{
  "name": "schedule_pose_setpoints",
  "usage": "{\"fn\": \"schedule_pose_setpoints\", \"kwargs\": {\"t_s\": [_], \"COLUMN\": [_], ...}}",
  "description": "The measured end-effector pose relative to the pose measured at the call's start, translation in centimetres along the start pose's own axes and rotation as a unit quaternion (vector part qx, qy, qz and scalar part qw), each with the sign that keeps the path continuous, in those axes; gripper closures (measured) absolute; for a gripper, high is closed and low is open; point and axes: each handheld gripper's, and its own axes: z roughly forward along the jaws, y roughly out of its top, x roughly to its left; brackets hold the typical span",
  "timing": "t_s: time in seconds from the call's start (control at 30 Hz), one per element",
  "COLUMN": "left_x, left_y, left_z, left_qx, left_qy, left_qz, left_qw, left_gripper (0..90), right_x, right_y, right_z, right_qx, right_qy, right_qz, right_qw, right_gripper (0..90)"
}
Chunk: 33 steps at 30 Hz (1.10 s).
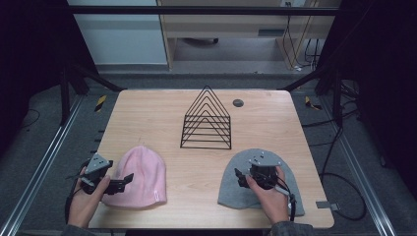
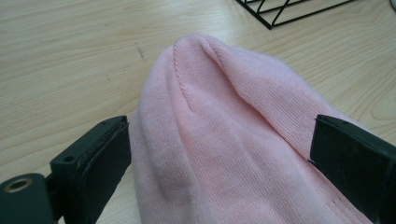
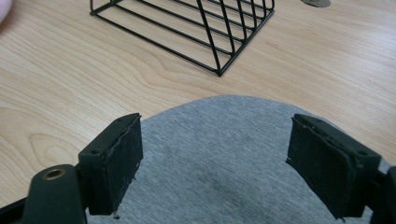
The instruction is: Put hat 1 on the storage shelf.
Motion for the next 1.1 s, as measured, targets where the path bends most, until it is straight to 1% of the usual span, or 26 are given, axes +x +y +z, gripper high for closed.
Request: {"fn": "schedule_pose_setpoints", "kwargs": {"t_s": [0.03, 0.07, 0.17, 0.23, 0.3, 0.33, 0.37, 0.4, 0.43, 0.47, 0.5, 0.53, 0.57, 0.6, 0.63, 0.67, 0.7, 0.73, 0.77, 0.8, 0.83, 0.9, 0.97, 1.0, 1.03, 1.1], "left_x": [0.1, 0.2, 0.2, 0.0, -0.3, -0.3, -0.4, -0.4, -0.5, -0.5, -0.4, -0.4, -0.2, 0.0, 0.0, 0.3, 0.4, 0.4, 0.6, 1.1, 1.4, 1.9, 2.2, 2.2, 2.4, 2.5], "left_y": [0.0, 0.0, 0.0, 0.2, 0.3, 0.3, 0.5, 0.5, 0.7, 0.7, 1.0, 1.0, 1.6, 2.1, 2.1, 3.2, 3.8, 3.8, 4.6, 5.7, 6.3, 7.2, 8.0, 8.0, 8.5, 8.7], "left_z": [0.0, -0.1, -0.1, -0.1, -0.1, -0.1, -0.1, -0.1, -0.2, -0.2, -0.1, -0.1, -0.1, -0.1, -0.1, 0.3, 0.5, 0.5, 0.7, 1.2, 1.6, 2.2, 2.7, 2.7, 3.2, 3.7], "left_qx": [-0.001, -0.002, 0.0, 0.0, 0.0, 0.0, -0.001, -0.001, 0.0, 0.0, 0.004, 0.004, 0.003, 0.005, 0.005, 0.019, 0.024, 0.024, 0.028, 0.034, 0.039, 0.046, 0.056, 0.056, 0.065, 0.076], "left_qy": [0.0, 0.0, 0.001, -0.003, 0.0, 0.0, -0.005, -0.005, -0.016, -0.016, -0.017, -0.017, -0.019, -0.026, -0.026, -0.034, -0.031, -0.031, -0.024, -0.028, -0.035, -0.04, -0.033, -0.033, -0.032, -0.025], "left_qz": [-0.002, -0.003, -0.003, 0.005, 0.017, 0.017, 0.026, 0.026, 0.032, 0.032, 0.041, 0.041, 0.038, 0.038, 0.038, 0.042, 0.048, 0.048, 0.053, 0.054, 0.05, 0.045, 0.053, 0.053, 0.06, 0.064], "left_qw": [1.0, 1.0, 1.0, 1.0, 0.9999, 0.9999, 0.9997, 0.9997, 0.9994, 0.9994, 0.999, 0.999, 0.9991, 0.9989, 0.9989, 0.9984, 0.9981, 0.9981, 0.9979, 0.9976, 0.9974, 0.9972, 0.9965, 0.9965, 0.9956, 0.9948], "left_gripper": [4.8, 5.0, 5.2, 5.2, 5.2, 5.2, 5.2, 5.4, 8.3, 13.2, 13.4, 13.2, 13.2, 13.2, 13.1, 13.1, 13.0, 12.4, 12.0, 12.0, 12.0, 12.1, 13.0, 13.0, 13.0, 13.3], "right_x": [-0.1, 0.0, -0.1, -0.3, -0.5, -0.5, -0.7, -0.8, -0.8, -0.8, -0.8, -0.8, -0.7, -0.6, -0.6, -0.5, -0.6, -0.6, -0.6, -0.7, -0.8, -0.9, -1.0, -1.0, -1.1, -1.1], "right_y": [-0.1, -0.1, -0.3, -0.4, -0.6, -0.6, -0.7, -0.7, -0.7, -0.7, -0.7, -0.7, -0.7, -0.7, -0.7, -0.6, -0.6, -0.6, -0.5, -0.5, -0.5, -0.6, -0.5, -0.5, -0.4, -0.4], "right_z": [0.0, 0.1, 0.2, 0.3, 0.4, 0.4, 0.3, 0.3, 0.1, 0.1, 0.0, -0.1, -0.2, -0.2, -0.4, -0.6, -0.7, -0.8, -1.0, -1.2, -1.3, -1.4, -1.6, -1.6, -1.7, -1.8], "right_qx": [0.002, 0.006, 0.014, 0.019, 0.022, 0.022, 0.022, 0.02, 0.019, 0.019, 0.017, 0.017, 0.016, 0.016, 0.016, 0.013, 0.011, 0.01, 0.008, 0.005, 0.005, 0.005, 0.004, 0.004, 0.002, 0.002], "right_qy": [-0.002, -0.001, -0.006, -0.007, -0.01, -0.01, -0.01, -0.01, -0.009, -0.009, -0.006, -0.006, -0.005, -0.004, -0.003, -0.002, -0.001, -0.002, -0.004, -0.007, -0.006, -0.01, -0.013, -0.013, -0.015, -0.014], "right_qz": [-0.003, 0.0, -0.008, -0.005, -0.001, -0.001, 0.01, 0.012, 0.016, 0.016, 0.009, 0.009, 0.009, 0.01, 0.009, 0.012, 0.012, 0.013, 0.016, 0.013, 0.018, 0.02, 0.022, 0.022, 0.022, 0.022], "right_qw": [1.0, 1.0, 0.9999, 0.9998, 0.9997, 0.9997, 0.9997, 0.9997, 0.9996, 0.9996, 0.9998, 0.9998, 0.9998, 0.9998, 0.9998, 0.9998, 0.9999, 0.9999, 0.9998, 0.9999, 0.9998, 0.9997, 0.9997, 0.9997, 0.9996, 0.9997], "right_gripper": [18.7, 19.0, 20.2, 21.4, 23.5, 23.5, 24.4, 24.7, 25.0, 25.0, 26.4, 26.6, 27.0, 27.4, 27.8, 27.8, 27.8, 27.8, 27.8, 27.7, 27.7, 27.3, 26.9, 26.9, 26.3, 25.4]}}
